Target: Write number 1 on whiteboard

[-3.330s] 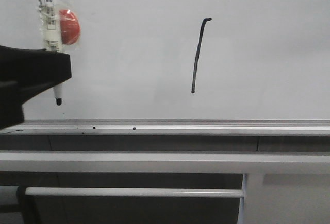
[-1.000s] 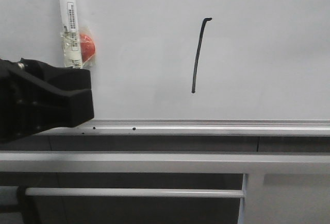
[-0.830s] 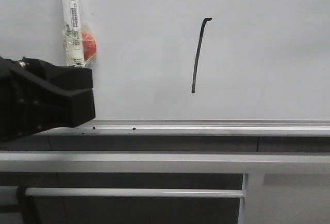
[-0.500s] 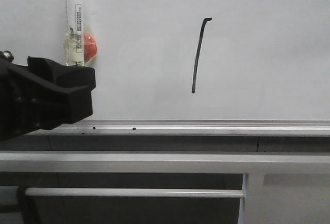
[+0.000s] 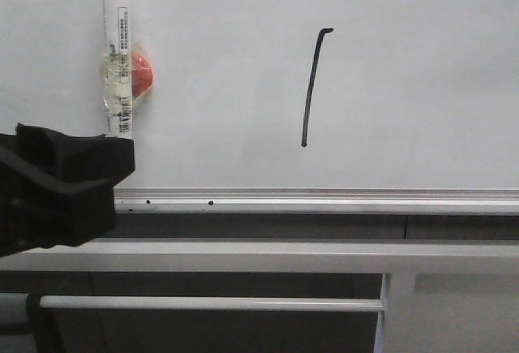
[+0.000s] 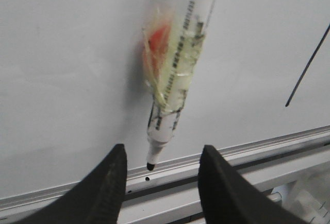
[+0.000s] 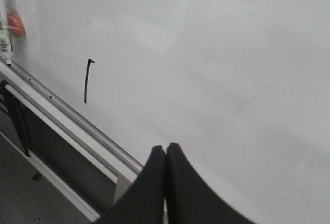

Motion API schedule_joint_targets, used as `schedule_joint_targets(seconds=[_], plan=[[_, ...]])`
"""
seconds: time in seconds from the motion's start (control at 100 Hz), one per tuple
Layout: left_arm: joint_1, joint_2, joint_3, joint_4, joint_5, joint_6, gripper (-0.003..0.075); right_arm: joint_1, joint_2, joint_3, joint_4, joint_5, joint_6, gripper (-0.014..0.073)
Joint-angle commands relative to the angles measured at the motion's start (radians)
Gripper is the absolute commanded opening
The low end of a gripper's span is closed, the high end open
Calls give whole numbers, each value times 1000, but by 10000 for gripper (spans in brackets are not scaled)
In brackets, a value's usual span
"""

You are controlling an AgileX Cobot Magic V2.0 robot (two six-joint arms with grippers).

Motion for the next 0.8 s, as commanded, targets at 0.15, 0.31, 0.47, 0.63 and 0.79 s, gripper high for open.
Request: schedule_joint_targets(seconds=[0.15, 0.31, 0.47, 0.63, 0.79], plan=[[-31, -134, 46, 3, -245, -3, -19, -6, -1, -22, -53, -52, -4, -63], [-31, -198, 106, -16, -245, -3, -20, -6, -77, -18, -55, -118, -4, -63], [-31, -228, 148, -28, -245, -1, -20, -6, -228, 40, 12, -121, -4, -63], [-31, -228, 178, -19, -245, -1, -20, -6, -401, 202, 110, -166, -4, -63], [-31, -228, 184, -6, -245, -1, -20, -6, -520, 396, 125, -306, -4, -63]])
